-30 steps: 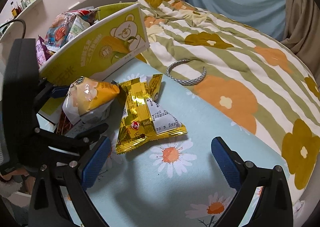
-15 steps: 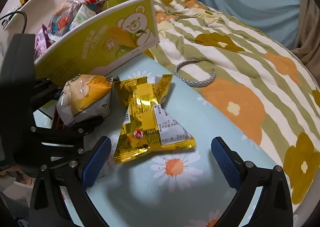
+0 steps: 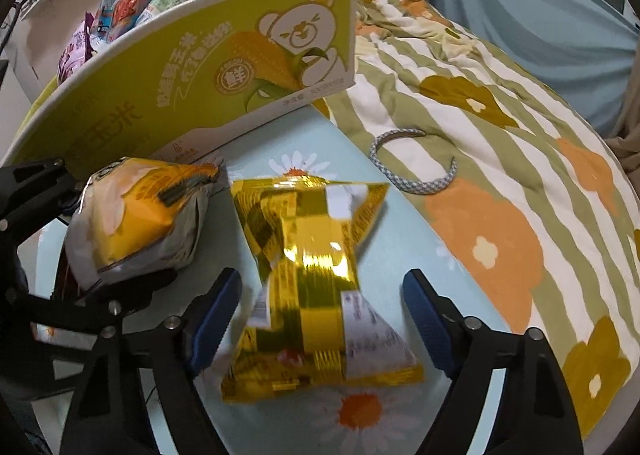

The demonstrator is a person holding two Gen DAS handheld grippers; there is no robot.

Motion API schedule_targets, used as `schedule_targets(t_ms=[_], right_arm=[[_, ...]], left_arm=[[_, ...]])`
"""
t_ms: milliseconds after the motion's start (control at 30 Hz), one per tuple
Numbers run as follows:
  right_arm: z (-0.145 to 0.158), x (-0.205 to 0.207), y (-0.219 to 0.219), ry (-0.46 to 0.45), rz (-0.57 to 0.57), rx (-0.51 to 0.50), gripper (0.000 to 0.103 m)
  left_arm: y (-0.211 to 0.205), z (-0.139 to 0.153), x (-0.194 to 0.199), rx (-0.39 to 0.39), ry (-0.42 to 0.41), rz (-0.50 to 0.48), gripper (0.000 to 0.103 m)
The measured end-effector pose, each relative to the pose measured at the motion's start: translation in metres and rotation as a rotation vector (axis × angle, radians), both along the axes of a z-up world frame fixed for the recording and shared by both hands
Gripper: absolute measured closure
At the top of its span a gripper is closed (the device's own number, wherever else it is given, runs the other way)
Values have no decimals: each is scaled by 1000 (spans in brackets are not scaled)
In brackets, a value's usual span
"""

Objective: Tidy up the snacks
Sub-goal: 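Grasp the yellow-orange chip bag with left tool while right tool grasps gold bag, then carry both bags over the yellow box and open both tools to drop them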

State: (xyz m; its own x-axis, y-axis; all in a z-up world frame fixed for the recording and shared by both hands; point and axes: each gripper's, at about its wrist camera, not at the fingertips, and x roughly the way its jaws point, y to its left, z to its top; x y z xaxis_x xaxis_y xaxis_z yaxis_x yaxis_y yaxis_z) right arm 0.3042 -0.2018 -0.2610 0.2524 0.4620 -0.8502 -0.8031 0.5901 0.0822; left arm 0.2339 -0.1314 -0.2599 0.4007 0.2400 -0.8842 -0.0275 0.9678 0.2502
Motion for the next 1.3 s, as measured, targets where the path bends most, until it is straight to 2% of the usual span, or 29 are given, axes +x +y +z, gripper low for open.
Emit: schedule_targets(t_ms=[100,233,267,500,700,933,1000,1067,1167,1300], right_arm=[[-5,3,4,4,5,-1,31],[-5,1,4,-10,10,3,52],[-4,1,2,-4,7,7,54],[15,-6,-15,2,-56,38,56],[53,-15,-32,13,-125,73,56],[121,-33,-41,-32,-177,120,56],[140,-39,-38,-48,-183,134,56],[155,-43,-34,-59,-184,155,56],[177,-50,-23,-85,-187,178,56],[201,-60,1,-116,-201,205,56]], left_arm=[[0,0,0,2,1,6,51],[-1,0,-1,5,-1,5,51],[-2,0,-2,4,-1,5,51],[-2,15,-7,-34,-23,8,51],[-6,55,-16,-74,-87,1,51],[6,125,-36,-117,-200,2,51],[15,145,-43,-154,-224,10,52],[25,162,-51,-136,-252,18,52],[47,191,-60,-165,-299,21,52],[85,222,-67,-137,-350,30,52]])
